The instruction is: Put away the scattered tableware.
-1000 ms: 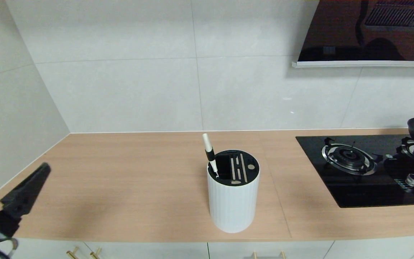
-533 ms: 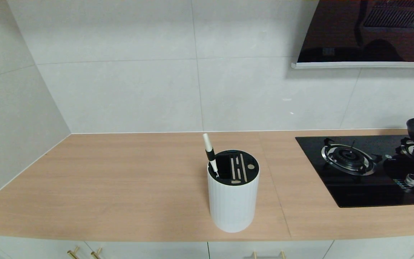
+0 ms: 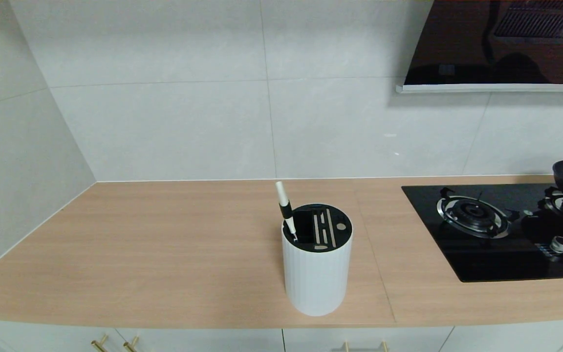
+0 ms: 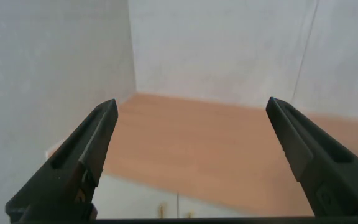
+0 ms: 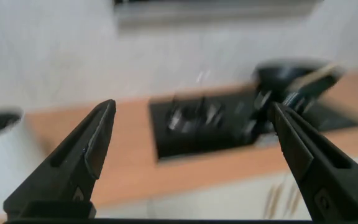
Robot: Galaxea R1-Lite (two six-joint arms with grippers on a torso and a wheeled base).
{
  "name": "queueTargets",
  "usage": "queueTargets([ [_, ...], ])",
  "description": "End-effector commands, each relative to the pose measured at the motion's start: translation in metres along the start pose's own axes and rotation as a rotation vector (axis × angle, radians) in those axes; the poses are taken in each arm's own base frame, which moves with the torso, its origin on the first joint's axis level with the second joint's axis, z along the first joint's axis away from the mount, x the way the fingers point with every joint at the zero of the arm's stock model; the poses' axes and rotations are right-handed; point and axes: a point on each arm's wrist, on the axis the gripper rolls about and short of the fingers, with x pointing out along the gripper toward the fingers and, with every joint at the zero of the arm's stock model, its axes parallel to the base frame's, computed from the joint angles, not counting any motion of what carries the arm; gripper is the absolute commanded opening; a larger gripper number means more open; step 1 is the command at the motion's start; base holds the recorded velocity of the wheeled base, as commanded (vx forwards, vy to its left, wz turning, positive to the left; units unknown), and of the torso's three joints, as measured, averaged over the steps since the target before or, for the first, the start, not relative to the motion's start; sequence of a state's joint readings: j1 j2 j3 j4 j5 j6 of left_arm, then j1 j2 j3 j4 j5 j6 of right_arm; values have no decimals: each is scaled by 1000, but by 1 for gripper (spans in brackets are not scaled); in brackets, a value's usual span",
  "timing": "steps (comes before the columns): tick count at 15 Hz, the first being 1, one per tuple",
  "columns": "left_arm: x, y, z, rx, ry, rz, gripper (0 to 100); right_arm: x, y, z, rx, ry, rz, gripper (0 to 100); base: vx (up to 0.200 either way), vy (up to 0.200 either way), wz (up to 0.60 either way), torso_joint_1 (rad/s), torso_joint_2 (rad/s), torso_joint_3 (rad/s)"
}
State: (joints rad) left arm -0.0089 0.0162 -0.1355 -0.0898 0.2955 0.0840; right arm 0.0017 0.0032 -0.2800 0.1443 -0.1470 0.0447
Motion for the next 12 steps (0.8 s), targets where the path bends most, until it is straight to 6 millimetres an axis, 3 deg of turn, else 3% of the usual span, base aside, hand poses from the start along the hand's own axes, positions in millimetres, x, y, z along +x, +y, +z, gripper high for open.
queueTargets([
  [1,4,-6,-35,27,78,-68,100,13,2,-34,14,74,77,100,0,0,0,0,0,0],
  [4,3,-8,-44,8,159,-158,100,20,3,-60,-7,120,138,100,0,0,0,0,0,0],
  [6,1,-12,-47,-19,190,-308,100,20,3,-62,-30,140,143,100,0,0,0,0,0,0],
  [12,1,-12,-47,-48,194,-318,100,19,4,-62,-29,138,159,100,0,0,0,0,0,0],
])
